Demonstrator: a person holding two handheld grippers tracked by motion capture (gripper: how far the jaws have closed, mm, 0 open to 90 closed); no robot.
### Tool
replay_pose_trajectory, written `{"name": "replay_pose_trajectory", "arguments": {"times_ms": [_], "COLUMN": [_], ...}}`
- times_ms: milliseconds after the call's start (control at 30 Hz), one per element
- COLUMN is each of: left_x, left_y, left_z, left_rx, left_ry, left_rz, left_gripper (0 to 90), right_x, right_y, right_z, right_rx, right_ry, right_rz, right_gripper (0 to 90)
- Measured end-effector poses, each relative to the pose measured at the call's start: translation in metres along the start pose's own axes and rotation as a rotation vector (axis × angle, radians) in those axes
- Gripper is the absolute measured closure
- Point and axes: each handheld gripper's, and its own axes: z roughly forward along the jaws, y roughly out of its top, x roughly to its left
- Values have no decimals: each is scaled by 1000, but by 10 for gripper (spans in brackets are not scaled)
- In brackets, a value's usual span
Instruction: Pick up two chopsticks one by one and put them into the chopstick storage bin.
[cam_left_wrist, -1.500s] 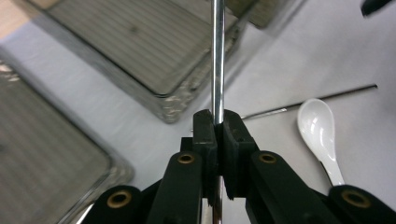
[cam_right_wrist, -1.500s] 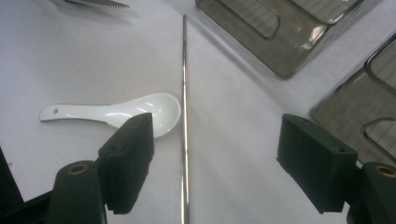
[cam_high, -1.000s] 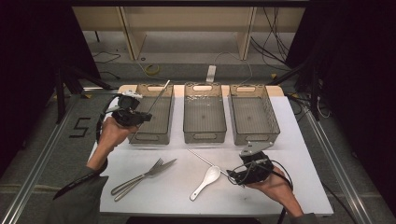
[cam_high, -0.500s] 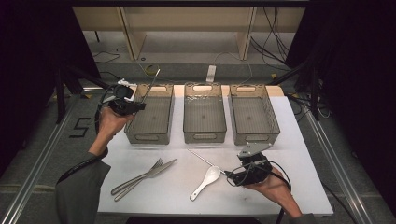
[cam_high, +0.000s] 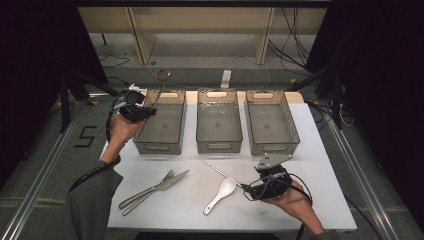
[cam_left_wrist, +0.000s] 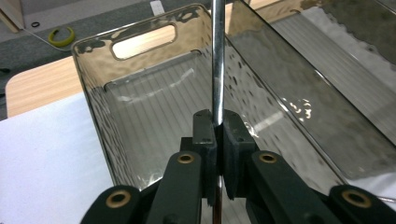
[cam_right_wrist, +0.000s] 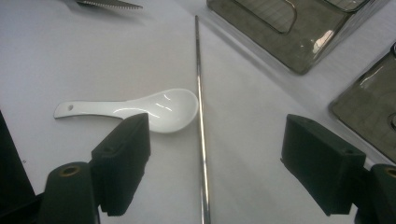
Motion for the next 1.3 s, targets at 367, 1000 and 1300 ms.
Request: {"name": "replay_pose_trajectory", "arguments": {"times_ms": [367,1000,1300], "left_x": [3,-9,-42], "left_y": [-8,-8,-34], "left_z": [19,-7,-47], "left_rx": [23,-31,-55], "left_ry": [26,-66,-145], "left_rz": [-30,-108,-29], "left_gripper": [844,344,226], "right_x": [1,-3,-7], "right_y": [0,0,7], "right_z": [2,-1,3], "right_rx": [6,49,182], "right_ry": [5,10,17], "right_rz": [2,2,-4], "right_gripper": [246,252,287]}}
